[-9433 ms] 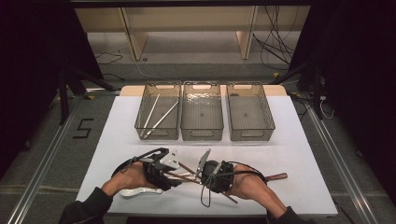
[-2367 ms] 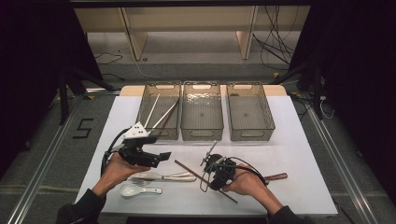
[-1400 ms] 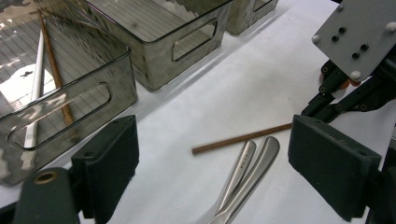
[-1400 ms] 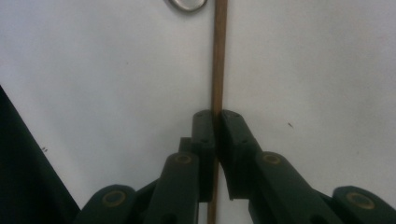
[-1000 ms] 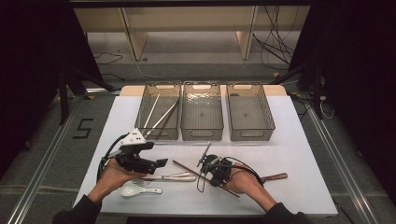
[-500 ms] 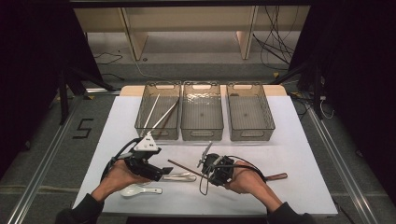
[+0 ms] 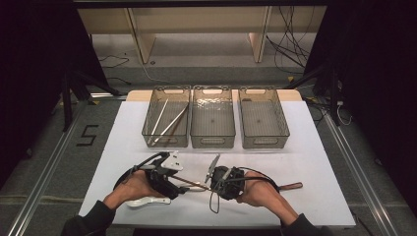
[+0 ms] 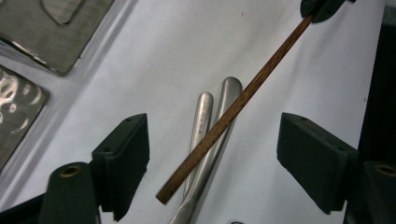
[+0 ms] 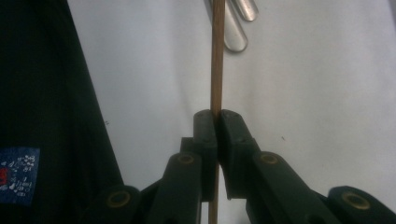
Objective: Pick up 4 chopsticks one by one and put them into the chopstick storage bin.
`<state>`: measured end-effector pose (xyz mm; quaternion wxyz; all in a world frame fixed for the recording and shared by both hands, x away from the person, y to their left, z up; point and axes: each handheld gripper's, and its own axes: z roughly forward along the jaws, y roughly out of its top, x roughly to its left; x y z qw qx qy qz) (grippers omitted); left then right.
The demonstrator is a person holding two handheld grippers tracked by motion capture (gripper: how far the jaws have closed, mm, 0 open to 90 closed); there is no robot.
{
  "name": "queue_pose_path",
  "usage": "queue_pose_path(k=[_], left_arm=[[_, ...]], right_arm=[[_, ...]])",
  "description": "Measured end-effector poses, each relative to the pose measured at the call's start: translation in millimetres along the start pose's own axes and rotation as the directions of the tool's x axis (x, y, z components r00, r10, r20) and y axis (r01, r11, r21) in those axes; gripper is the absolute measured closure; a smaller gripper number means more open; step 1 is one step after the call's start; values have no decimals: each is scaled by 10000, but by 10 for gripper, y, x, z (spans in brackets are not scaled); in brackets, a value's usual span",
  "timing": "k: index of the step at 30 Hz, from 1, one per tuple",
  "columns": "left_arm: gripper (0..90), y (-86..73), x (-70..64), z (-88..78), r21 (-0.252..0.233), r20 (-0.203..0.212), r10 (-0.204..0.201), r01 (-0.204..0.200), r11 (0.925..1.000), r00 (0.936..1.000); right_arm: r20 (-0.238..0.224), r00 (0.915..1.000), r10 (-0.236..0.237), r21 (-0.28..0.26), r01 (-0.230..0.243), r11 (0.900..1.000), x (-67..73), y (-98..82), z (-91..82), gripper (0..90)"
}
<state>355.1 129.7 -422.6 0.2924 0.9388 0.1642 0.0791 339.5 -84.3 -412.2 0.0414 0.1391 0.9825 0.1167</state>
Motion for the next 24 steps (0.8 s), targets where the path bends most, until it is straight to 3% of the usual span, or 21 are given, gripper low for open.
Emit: queue_pose_path(k=[4,9,21,22,24], left_arm=[[303,15,-37,30,292,260,395,-403,9988,9989],[378,23,-73,42,304,367,838,-849,9959,9958],[549,46,-143,86,716,859,1767,-1829,9805,9805],[564,48,-145,87,728,897,1802,-1869,9797,9795],[598,51,-152,93,788,986,1882,-1962,9774,9772]], right_arm=[[-31,9997,-254,27,254,9997,26,1,-3,863],[-81,9992,-397,16,397,9992,44,-1,-4,863],[-216,9950,-977,-36,977,9952,60,-7,-12,862],[-287,9964,-794,-53,792,9968,77,-7,-9,863],[-268,9943,-1032,-30,1031,9947,75,-8,-4,863]])
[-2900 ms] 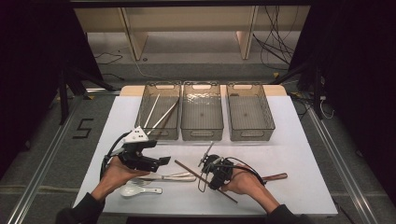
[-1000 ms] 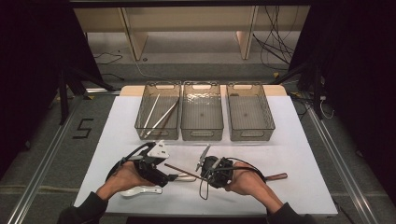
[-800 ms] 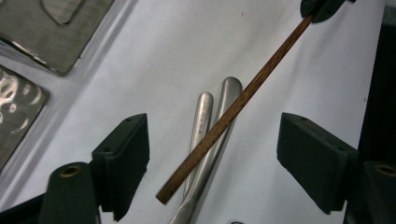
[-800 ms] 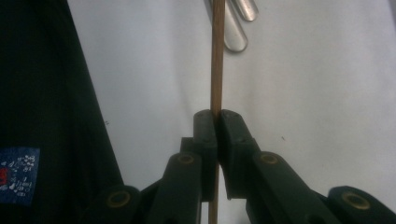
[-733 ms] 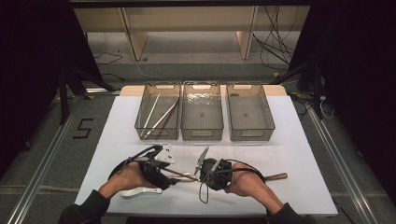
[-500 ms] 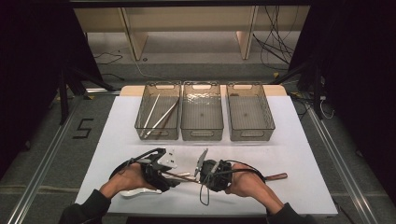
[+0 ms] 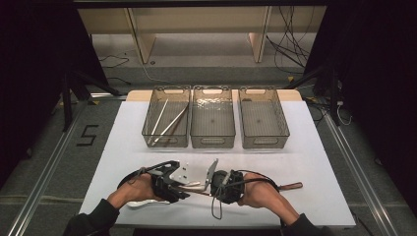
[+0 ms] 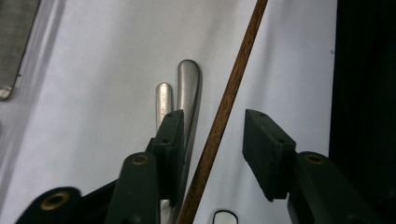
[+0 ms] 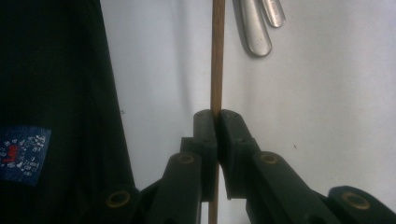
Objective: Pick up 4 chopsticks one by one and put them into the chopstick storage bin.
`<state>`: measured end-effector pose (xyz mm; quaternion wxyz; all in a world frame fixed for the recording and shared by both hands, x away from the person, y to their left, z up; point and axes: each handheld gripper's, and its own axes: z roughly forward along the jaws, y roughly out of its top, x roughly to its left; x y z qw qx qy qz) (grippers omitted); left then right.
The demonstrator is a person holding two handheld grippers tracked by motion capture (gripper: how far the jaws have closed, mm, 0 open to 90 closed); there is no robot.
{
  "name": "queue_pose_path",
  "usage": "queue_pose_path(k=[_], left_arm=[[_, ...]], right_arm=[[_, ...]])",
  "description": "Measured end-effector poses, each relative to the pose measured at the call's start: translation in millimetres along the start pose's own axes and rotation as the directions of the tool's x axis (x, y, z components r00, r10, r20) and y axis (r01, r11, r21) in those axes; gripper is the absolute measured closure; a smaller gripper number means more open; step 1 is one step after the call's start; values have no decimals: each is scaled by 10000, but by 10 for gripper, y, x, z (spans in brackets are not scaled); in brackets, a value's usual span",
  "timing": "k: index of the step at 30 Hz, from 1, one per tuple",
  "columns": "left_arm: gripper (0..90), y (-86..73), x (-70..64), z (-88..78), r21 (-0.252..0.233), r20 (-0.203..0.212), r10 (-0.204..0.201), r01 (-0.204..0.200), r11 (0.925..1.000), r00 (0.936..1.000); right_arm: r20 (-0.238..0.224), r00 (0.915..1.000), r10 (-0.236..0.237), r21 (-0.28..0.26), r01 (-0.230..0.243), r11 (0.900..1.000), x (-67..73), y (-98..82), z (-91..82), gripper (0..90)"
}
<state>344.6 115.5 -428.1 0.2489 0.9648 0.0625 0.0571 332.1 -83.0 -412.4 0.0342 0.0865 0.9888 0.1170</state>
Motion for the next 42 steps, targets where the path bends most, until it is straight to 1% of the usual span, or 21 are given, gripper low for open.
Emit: queue_pose_path(k=[2,3,4,6,12,14,15,18,20,22,23,25,28,30,31,33,34,37,38,40,42], left_arm=[[625,5,-3,8,178,119,145,-147,9997,9998],[640,6,-8,15,194,164,89,-93,9998,9998],[647,9,-6,19,337,218,161,-168,9993,9996],[668,13,-11,29,501,258,262,-274,9984,9993],[726,12,-14,28,540,426,266,-289,9981,9987],[747,15,-17,27,616,476,365,-394,9973,9982],[760,15,-20,30,614,503,379,-410,9973,9980],[777,16,-27,33,682,595,528,-568,9961,9968],[789,17,-36,32,669,680,708,-754,9949,9952],[806,13,-54,18,616,796,985,-1036,9927,9919],[815,11,-66,11,565,913,1052,-1106,9923,9903],[829,10,-78,-1,554,1013,1151,-1212,9911,9882],[834,9,-79,-17,476,1070,1098,-1154,9922,9882],[835,1,-75,-24,431,1088,1055,-1108,9929,9884],[835,-5,-73,-28,449,1099,1076,-1131,9926,9881],[835,-21,-61,-30,448,1075,949,-1002,9940,9897],[835,-28,-56,-30,427,1029,894,-942,9946,9907],[835,-50,-17,-50,421,855,614,-652,9970,9944],[835,-59,-1,-62,392,789,471,-503,9980,9958],[835,-73,25,-82,394,598,287,-311,9987,9978],[834,-87,44,-94,348,493,44,-61,9994,9988]], right_arm=[[-32,9999,101,20,-101,9999,14,6,2,862],[-35,10000,-48,-30,48,10000,12,4,4,862],[-44,10000,-23,-24,23,10000,18,5,2,862],[-48,9998,-206,-37,206,9998,15,2,5,862],[-113,9995,-287,-34,287,9996,33,4,1,862],[-109,9988,-475,-46,474,9989,32,2,4,862],[-147,9993,-356,-61,355,9994,44,4,5,862],[-128,9989,-444,-83,443,9990,47,4,7,861],[-134,9983,-575,-116,574,9983,41,1,7,860],[-223,9984,-524,-63,523,9986,49,-4,1,858],[-137,9972,-740,-185,737,9971,47,-12,4,856],[-192,9963,-835,-244,830,9962,31,-23,-4,846],[-224,9971,-731,-293,724,9969,0,-33,-23,832],[-263,9984,-505,-482,492,9976,-8,-41,-35,817],[-279,9989,-389,-500,375,9980,-17,-44,-47,772],[-137,9997,-188,-688,178,9975,-51,-54,-67,737],[-221,9998,24,-742,-40,9972,-57,-60,-86,698],[-97,9990,437,-1066,-445,9933,-85,-74,-130,632],[120,9985,533,-1272,-514,9905,-93,-81,-134,607],[287,9967,757,-1483,-707,9864,-124,-99,-153,571],[495,9938,1000,-1563,-912,9835,-139,-124,-181,521]])
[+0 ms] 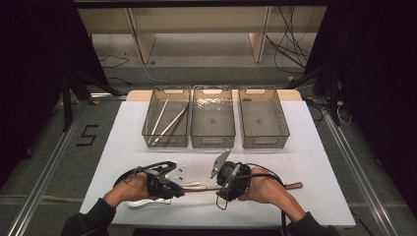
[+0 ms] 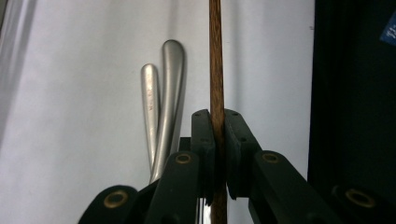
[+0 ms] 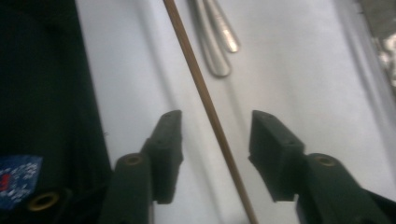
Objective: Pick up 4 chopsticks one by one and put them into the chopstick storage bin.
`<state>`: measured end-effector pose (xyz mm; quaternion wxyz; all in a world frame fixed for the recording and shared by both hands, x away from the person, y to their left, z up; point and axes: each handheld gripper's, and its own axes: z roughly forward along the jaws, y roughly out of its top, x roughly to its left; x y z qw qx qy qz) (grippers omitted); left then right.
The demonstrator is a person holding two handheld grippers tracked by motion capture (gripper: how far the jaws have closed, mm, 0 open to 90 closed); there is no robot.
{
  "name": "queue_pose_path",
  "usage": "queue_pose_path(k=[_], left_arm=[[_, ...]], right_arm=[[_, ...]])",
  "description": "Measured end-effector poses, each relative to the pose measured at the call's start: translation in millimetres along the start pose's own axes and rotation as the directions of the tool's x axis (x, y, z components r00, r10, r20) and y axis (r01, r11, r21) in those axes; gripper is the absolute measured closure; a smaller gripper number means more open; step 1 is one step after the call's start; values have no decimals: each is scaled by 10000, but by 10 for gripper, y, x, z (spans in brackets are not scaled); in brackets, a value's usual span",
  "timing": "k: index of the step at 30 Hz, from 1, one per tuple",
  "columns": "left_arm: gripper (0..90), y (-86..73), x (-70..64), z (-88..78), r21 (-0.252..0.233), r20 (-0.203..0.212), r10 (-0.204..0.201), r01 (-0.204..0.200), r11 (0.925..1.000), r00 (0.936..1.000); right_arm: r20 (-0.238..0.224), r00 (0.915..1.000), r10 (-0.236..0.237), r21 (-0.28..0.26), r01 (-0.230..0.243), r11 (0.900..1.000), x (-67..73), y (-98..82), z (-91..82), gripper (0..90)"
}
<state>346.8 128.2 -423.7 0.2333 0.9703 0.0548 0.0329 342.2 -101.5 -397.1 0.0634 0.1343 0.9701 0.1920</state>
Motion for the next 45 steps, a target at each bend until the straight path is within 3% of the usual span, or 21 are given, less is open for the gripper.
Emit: queue_pose_path(k=[6,13,19,24,27,28,30,32,33,40,44,45], left_arm=[[834,-33,74,-43,-98,-600,-898,894,9959,9942],[833,-78,168,-111,-421,-1232,-1916,1878,9813,9737],[834,-126,231,-160,-732,-1373,-2724,2645,9616,9523],[834,-175,281,-197,-840,-1559,-3238,3141,9457,9332],[834,-197,310,-227,-969,-1666,-3492,3371,9365,9221],[835,-209,321,-236,-1043,-1680,-3641,3507,9306,9161],[835,-223,333,-248,-1045,-1716,-3734,3601,9271,9117],[835,-241,347,-260,-1192,-1791,-3946,3782,9180,9012],[835,-246,354,-268,-1191,-1838,-3971,3807,9170,8992],[835,-319,413,-335,-1674,-1958,-4551,4276,8883,8687],[835,-355,445,-371,-1949,-1917,-4934,4598,8664,8484],[835,-364,454,-377,-1944,-1879,-4952,4621,8653,8482]], right_arm=[[674,9940,857,-795,-803,9936,-65,-43,-105,420],[999,9849,1412,-1312,-1276,9831,-114,-113,-164,379],[863,9798,1802,-1643,-1644,9726,-134,-194,-186,354],[787,9764,2013,-1619,-1867,9690,-166,-298,-194,337],[757,9716,2244,-1605,-2102,9644,-196,-378,-207,329],[769,9666,2445,-1700,-2289,9585,-198,-394,-205,323],[776,9640,2543,-1688,-2387,9563,-229,-461,-214,320],[781,9596,2702,-1754,-2536,9513,-246,-507,-218,318],[809,9586,2729,-1689,-2567,9516,-259,-541,-226,318],[967,9470,3064,-1701,-2875,9425,-326,-701,-267,313],[991,9376,3331,-1599,-3154,9354,-357,-791,-278,302],[986,9363,3371,-1555,-3201,9345,-361,-808,-274,300]])
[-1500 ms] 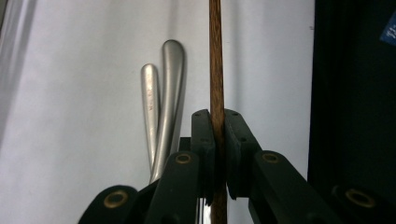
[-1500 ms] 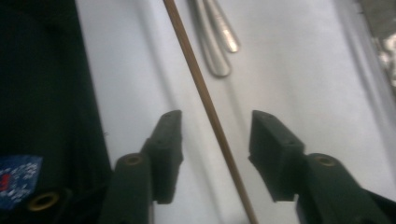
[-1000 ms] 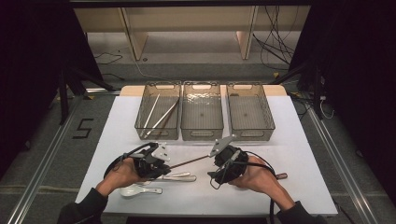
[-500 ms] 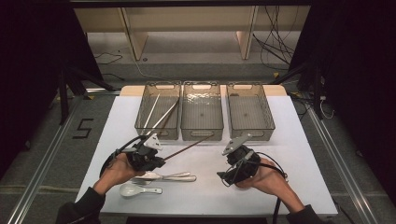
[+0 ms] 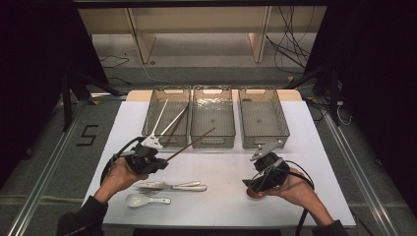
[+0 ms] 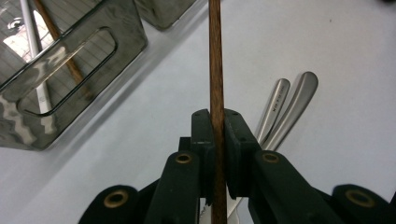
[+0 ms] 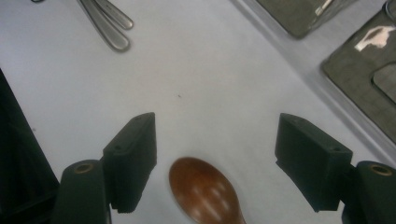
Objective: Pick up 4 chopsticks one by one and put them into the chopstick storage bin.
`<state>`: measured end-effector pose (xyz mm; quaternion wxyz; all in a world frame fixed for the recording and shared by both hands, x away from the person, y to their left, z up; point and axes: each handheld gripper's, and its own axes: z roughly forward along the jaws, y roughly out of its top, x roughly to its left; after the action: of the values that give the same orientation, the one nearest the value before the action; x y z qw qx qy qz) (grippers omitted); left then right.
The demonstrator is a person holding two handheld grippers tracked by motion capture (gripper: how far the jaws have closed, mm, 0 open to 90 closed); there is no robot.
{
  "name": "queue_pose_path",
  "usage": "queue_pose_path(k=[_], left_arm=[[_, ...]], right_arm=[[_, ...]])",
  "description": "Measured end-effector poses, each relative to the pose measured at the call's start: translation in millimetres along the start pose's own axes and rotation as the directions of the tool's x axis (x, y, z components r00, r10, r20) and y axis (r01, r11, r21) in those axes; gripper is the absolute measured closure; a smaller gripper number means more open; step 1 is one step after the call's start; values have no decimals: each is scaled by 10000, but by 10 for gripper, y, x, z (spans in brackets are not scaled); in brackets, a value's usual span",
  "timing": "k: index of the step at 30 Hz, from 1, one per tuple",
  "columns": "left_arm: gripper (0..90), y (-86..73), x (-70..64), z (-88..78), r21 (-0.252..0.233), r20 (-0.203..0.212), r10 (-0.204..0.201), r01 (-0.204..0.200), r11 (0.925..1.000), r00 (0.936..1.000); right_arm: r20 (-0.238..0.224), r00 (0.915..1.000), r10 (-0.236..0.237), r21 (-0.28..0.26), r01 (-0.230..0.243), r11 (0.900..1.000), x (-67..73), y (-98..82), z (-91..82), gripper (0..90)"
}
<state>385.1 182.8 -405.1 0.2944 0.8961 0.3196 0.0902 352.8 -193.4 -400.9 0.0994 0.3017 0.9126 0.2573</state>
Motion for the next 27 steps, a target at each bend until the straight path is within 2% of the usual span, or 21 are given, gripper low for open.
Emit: queue_pose_path(k=[6,13,21,27], left_arm=[[835,-7,58,-31,-97,-9,-410,410,9991,9992],[836,17,145,-75,-325,-199,-767,760,9966,9969],[836,39,303,-148,-780,-333,-1362,1333,9880,9901],[836,43,444,-167,-1003,-474,-1851,1796,9786,9816]], right_arm=[[-17,9999,103,246,-102,9996,-38,-78,3,288],[4,9998,201,258,-201,9995,-55,-139,-14,288],[37,9996,276,331,-277,9991,-51,-198,-25,288],[79,9993,368,300,-371,9989,-63,-232,-41,288]])
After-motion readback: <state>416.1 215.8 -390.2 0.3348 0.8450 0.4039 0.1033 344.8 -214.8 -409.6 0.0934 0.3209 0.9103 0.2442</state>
